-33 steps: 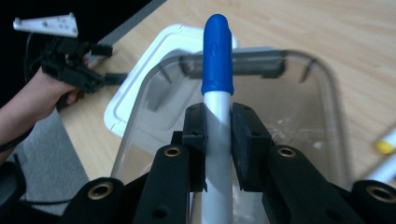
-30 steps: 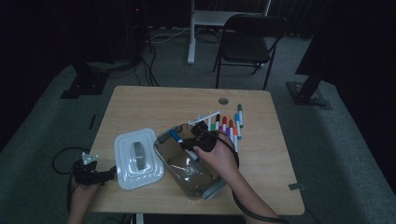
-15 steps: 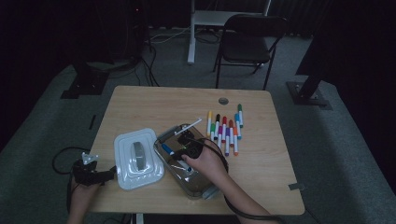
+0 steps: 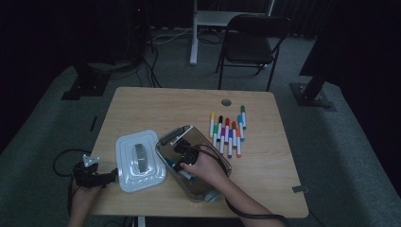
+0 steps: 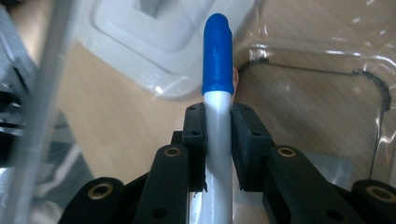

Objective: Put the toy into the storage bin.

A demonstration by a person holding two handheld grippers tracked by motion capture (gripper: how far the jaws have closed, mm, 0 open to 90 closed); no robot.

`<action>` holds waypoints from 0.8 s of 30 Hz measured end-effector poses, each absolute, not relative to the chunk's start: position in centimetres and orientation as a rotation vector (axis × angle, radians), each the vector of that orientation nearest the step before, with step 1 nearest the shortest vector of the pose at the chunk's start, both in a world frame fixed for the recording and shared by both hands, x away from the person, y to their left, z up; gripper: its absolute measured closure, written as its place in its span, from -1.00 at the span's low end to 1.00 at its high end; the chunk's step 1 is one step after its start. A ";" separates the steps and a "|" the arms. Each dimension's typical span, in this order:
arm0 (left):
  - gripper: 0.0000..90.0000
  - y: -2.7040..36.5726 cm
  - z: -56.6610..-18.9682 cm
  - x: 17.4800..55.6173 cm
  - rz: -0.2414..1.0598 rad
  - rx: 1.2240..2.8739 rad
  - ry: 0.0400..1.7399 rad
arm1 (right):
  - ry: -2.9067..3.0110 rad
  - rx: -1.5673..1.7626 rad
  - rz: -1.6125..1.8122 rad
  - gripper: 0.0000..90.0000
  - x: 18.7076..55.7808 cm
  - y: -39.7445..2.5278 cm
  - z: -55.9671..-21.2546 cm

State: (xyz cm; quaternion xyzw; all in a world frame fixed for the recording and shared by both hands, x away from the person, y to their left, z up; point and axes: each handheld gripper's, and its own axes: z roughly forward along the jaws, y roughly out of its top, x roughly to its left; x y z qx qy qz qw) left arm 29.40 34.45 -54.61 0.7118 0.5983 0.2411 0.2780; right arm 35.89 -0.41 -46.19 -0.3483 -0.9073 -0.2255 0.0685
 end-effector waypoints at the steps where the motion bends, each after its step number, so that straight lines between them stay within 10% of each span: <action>1: -0.99 34.5 -54.6 29.4 0.647 1.910 1.606 | -2.742 -1.044 -0.656 0.71 35.9 -0.3 -46.3; 24: -0.99 34.5 -54.6 29.4 0.647 1.910 1.606 | -2.738 -0.970 -0.380 0.65 35.7 0.7 -48.9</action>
